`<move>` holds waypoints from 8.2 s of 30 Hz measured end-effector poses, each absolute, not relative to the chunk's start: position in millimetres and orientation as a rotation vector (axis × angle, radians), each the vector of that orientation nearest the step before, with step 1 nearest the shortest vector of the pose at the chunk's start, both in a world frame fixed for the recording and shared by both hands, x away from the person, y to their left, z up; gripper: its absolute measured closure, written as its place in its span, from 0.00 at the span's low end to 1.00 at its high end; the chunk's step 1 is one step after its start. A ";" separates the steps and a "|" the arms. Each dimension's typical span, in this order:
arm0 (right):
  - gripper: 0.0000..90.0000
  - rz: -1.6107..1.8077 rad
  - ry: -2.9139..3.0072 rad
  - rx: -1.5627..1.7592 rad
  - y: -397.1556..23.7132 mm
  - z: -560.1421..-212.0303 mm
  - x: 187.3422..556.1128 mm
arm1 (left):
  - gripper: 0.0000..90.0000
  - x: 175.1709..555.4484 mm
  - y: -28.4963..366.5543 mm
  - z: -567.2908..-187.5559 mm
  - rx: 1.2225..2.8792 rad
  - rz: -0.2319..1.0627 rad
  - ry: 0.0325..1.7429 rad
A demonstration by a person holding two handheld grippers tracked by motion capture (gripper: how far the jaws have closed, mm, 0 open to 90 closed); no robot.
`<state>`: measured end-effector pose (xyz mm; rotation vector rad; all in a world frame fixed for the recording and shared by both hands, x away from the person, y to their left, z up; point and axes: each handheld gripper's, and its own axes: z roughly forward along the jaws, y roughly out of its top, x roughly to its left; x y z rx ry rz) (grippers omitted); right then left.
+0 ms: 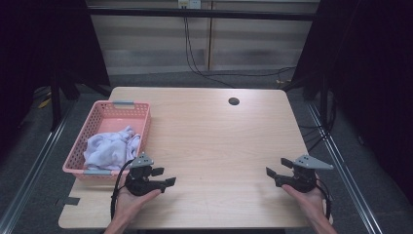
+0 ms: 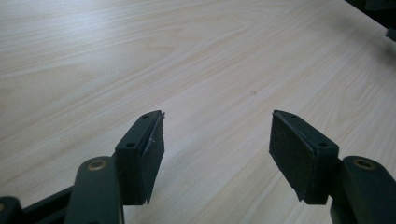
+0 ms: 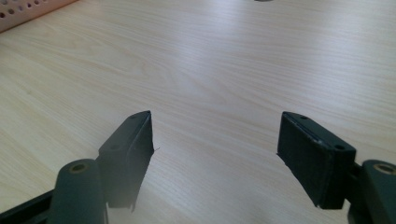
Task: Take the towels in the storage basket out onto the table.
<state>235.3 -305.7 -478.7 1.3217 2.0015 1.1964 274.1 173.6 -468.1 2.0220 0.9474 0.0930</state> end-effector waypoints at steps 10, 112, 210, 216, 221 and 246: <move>0.34 1.239 2.067 1.300 -301.9 -476.8 230.5 | 0.44 271.6 181.5 -450.9 1.997 0.130 0.915; 0.25 1.224 2.244 1.244 -282.4 -481.4 234.2 | 0.56 392.4 326.6 -417.3 2.136 0.087 1.319; 0.16 1.326 2.226 1.171 -289.2 -476.2 230.8 | 0.46 364.3 83.5 -407.4 2.163 -0.058 0.766; 0.16 1.325 2.230 1.174 -288.6 -476.3 230.7 | 0.43 361.4 67.5 -439.9 2.219 -0.089 0.768; 0.16 1.322 2.238 1.168 -287.4 -476.7 230.5 | 0.32 353.5 50.6 -476.8 2.265 -0.083 0.737; 0.16 1.348 2.305 1.057 -256.4 -458.8 239.3 | 0.18 351.8 89.6 -424.7 2.112 -0.102 0.703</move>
